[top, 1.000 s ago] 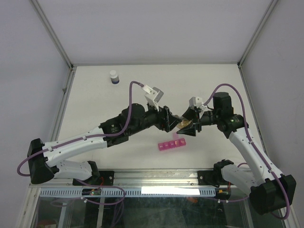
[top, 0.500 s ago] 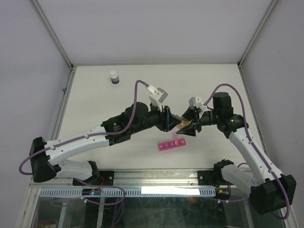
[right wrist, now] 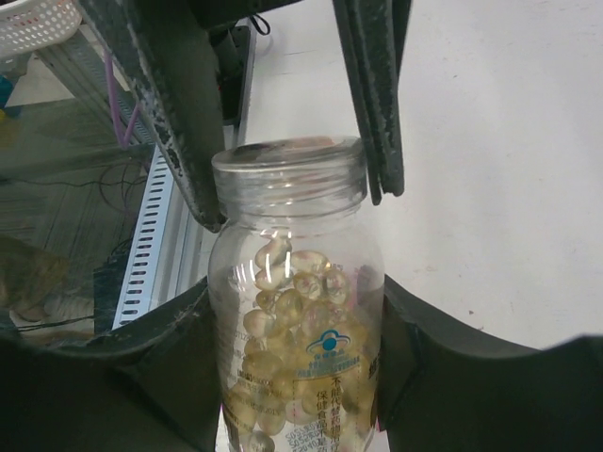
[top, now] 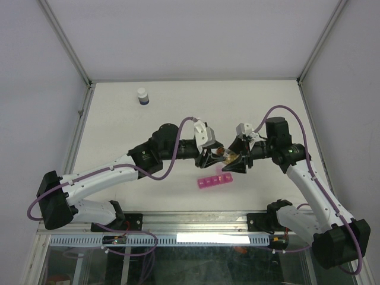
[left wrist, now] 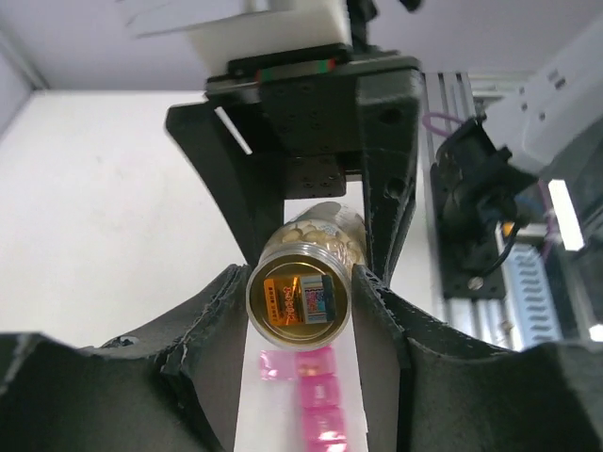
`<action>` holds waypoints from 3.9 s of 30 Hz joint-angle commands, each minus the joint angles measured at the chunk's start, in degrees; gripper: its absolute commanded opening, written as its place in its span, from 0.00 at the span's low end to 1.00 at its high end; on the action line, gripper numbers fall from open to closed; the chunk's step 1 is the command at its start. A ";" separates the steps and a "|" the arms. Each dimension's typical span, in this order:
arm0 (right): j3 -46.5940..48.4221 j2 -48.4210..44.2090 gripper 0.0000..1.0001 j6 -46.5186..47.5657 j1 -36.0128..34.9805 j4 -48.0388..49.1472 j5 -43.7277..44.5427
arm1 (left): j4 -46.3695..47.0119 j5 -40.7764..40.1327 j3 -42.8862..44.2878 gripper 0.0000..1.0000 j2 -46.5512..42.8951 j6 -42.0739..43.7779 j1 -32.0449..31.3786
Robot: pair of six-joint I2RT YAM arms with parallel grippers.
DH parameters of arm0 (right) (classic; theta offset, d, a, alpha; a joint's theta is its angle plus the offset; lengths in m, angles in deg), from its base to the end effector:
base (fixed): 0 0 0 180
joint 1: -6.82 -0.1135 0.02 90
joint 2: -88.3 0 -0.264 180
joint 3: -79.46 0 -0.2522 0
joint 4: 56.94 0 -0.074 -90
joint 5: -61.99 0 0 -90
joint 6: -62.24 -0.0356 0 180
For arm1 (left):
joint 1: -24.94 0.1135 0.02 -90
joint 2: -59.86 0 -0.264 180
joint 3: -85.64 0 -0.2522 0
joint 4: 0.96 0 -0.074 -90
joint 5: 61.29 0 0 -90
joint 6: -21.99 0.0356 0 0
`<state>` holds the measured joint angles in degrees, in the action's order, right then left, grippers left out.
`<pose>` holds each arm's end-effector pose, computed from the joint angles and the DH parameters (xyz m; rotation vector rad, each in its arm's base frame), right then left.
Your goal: Sort the pills into containers
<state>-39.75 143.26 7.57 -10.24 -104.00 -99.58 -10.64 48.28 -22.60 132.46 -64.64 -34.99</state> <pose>0.1655 0.0861 0.2991 -1.3634 1.3977 1.1873 0.1395 -0.2647 0.3421 1.1890 1.4266 -1.0033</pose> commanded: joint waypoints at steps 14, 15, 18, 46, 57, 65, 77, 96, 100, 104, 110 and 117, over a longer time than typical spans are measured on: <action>2.46 -0.46 0.00 -0.61 0.19 6.32 0.38 | 20.05 16.55 -6.50 0.99 -1.46 14.81 8.10; 2.46 -0.42 0.00 -0.61 0.26 6.32 0.30 | 21.20 15.66 -7.21 0.99 -1.75 13.72 8.27; 2.45 -0.46 0.00 -0.62 0.25 6.32 0.33 | 24.81 12.02 -9.91 0.99 -2.84 9.53 8.33; 2.38 0.06 0.00 -0.53 0.24 6.41 0.73 | -1.51 -26.70 -2.24 0.75 -7.60 -31.69 -3.50; 2.37 0.06 0.00 -0.53 0.24 6.40 0.63 | -3.46 -23.86 2.18 0.65 -3.03 -29.66 -3.58; 2.31 0.06 0.00 -0.53 0.21 6.40 0.64 | -3.45 -20.91 1.94 0.40 -2.56 -27.12 -3.58; 2.37 -0.20 0.00 -0.53 0.27 6.45 0.55 | -2.69 16.81 -2.51 0.44 -0.71 20.62 -2.54; 2.45 -0.03 0.00 -0.11 0.14 5.99 0.55 | 15.82 10.52 -6.18 0.99 -3.17 7.66 9.15; 2.46 -0.12 0.00 -0.04 0.19 5.97 0.69 | 23.32 11.23 -11.45 0.99 -7.45 -5.33 9.16; 2.47 0.10 0.00 0.09 0.14 5.96 0.73 | 25.27 7.57 -14.77 0.99 -11.94 -17.38 9.18; 2.46 0.06 0.00 0.09 0.19 6.00 0.99 | 30.47 4.11 -18.71 0.88 -14.88 -34.09 8.32; 2.43 0.24 0.00 0.07 0.25 5.97 0.91 | 5.60 -23.74 -6.81 0.81 -11.94 -28.08 -3.81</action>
<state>-39.75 143.66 7.59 -10.17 -100.35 -98.31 6.23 41.42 -37.53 118.78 -92.70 -33.83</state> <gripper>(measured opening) 0.548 0.825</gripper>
